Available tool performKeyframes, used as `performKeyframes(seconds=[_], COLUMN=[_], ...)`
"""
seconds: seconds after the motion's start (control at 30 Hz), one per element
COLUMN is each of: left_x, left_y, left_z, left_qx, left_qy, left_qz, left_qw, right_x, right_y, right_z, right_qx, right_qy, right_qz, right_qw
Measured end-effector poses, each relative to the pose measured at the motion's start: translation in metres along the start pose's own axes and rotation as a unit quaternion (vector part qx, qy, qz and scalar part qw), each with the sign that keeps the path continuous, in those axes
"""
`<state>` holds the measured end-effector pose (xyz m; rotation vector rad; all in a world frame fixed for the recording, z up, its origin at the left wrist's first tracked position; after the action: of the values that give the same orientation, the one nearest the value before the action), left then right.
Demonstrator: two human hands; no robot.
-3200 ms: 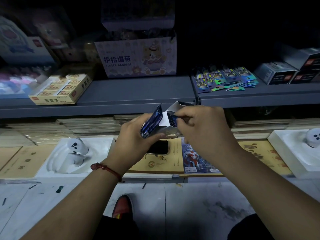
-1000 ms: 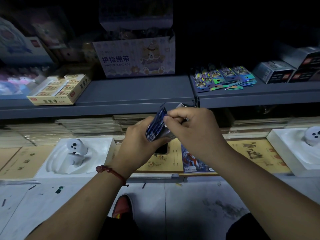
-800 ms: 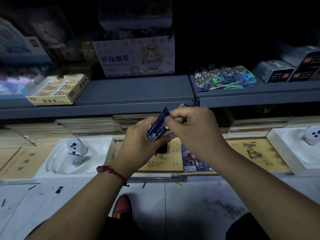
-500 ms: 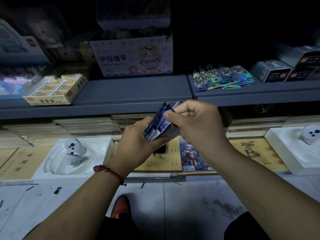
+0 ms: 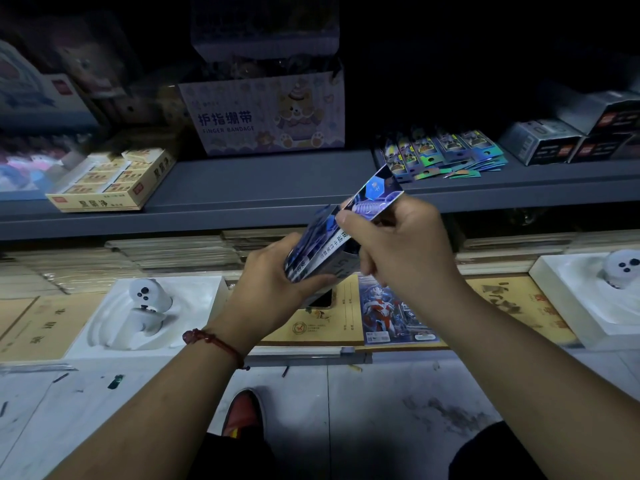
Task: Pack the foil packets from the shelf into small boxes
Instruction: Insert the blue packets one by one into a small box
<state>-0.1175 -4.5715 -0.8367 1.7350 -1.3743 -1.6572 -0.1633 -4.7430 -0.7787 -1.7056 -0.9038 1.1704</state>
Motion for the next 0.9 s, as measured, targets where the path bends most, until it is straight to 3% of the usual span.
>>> performKeyframes(seconds=[0.07,0.17,0.3,0.43,0.63,0.9], left_x=[-0.001,-0.005,-0.01,-0.014,-0.014,-0.017], left_y=[0.0,-0.001,-0.005,-0.011,-0.018,-0.018], left_z=[0.0,0.001,0.0,-0.001,-0.002,-0.002], left_qx=[-0.004,-0.02,-0.033,-0.039,-0.053,-0.051], left_qy=[0.005,0.017,0.033,0.042,0.044,0.047], left_qz=[0.003,0.026,0.052,0.063,0.075,0.06], left_qw=[1.0,0.999,0.998,0.996,0.995,0.996], right_x=[0.002,-0.014,-0.046,-0.063,-0.071,-0.058], right_y=[0.0,-0.007,-0.007,-0.007,-0.012,-0.006], right_z=[0.001,-0.001,-0.002,0.001,0.001,-0.007], right_qx=[-0.009,-0.039,-0.045,-0.051,-0.067,-0.085], right_qy=[0.001,0.068,0.172,0.225,0.244,0.196], right_qz=[0.024,0.027,-0.043,-0.076,-0.069,-0.023], right_qw=[1.0,0.997,0.983,0.97,0.965,0.977])
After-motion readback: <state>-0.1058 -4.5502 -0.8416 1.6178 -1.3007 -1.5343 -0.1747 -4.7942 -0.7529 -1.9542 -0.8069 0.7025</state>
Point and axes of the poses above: each hand's wrist, its own z-axis away from the middle knuckle, its own x-axis out of the palm, y = z × x, the point moved 9 cm from there along -z, towards the middle knuckle, and after that the axes turned 8 degrees about z, right-handed, at the moved point
